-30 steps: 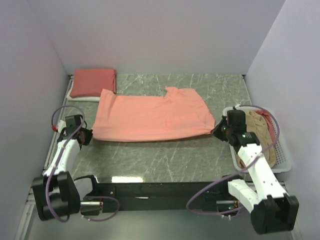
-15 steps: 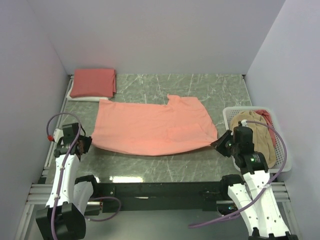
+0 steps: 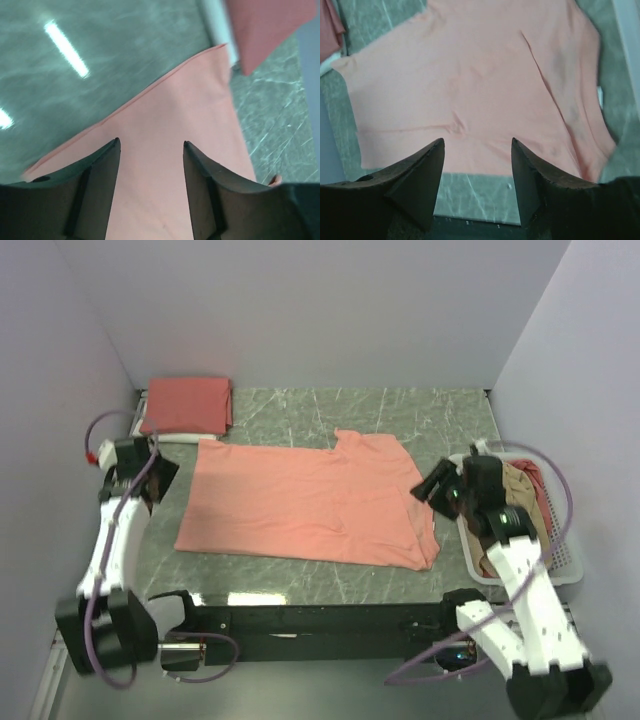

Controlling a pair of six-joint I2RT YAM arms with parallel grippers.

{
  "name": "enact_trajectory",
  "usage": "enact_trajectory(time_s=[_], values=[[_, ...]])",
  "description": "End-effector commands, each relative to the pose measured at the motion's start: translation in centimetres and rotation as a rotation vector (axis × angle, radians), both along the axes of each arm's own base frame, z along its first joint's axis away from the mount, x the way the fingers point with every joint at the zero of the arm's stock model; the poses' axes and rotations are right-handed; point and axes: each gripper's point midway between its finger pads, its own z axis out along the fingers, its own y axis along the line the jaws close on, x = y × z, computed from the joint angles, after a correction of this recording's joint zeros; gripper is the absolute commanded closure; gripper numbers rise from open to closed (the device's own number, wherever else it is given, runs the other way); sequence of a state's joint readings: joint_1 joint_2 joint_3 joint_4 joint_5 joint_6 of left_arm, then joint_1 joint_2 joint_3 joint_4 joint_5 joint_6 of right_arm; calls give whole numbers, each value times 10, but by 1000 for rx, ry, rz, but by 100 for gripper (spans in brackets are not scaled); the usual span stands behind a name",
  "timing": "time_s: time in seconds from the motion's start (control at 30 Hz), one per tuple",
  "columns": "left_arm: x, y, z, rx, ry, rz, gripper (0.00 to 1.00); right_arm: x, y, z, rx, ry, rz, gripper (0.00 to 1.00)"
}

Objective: Fold and stack the t-shirts
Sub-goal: Fold the tshirt

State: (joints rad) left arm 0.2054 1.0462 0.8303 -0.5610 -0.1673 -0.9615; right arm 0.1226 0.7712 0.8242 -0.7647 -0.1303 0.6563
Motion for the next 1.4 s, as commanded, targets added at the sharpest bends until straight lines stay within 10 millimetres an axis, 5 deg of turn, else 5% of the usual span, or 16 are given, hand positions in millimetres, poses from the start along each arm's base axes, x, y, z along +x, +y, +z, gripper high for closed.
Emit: enact_trajectory(time_s=[0.0,0.03,0.07,0.1,0.17,0.2,0.23,0.27,0.3,0.43,0.63,1.0,1.37], values=[[65,1,19,122,-40,-94,43,74,11,50,-91,-190,31,37],[79,-10,19,144,-43,-131,43,93,11,60,-109,-241,21,38],[93,-6,29,190,-50,-114,45,111,12,50,-127,-217,12,39],[104,-8,9,191,9,-124,46,125,16,59,-121,-251,19,40],[128,-8,15,209,3,-137,50,156,23,52,-133,-249,38,41],[137,-6,-7,211,64,-137,52,169,26,62,-135,-271,41,41],[144,-5,-12,216,87,-135,54,183,28,47,-153,-234,51,41],[155,-3,-5,219,88,-125,55,190,30,44,-159,-227,57,42],[162,-2,-24,221,134,-125,56,200,31,52,-167,-242,63,42],[188,-5,-37,201,157,-105,57,227,39,35,-171,-210,89,43],[214,-14,-57,145,184,-68,60,247,45,14,-180,-168,109,44],[213,-21,-94,76,255,-5,62,259,46,-12,-193,-111,122,44],[221,-29,-73,31,185,-9,62,259,47,-23,-191,-89,122,44]])
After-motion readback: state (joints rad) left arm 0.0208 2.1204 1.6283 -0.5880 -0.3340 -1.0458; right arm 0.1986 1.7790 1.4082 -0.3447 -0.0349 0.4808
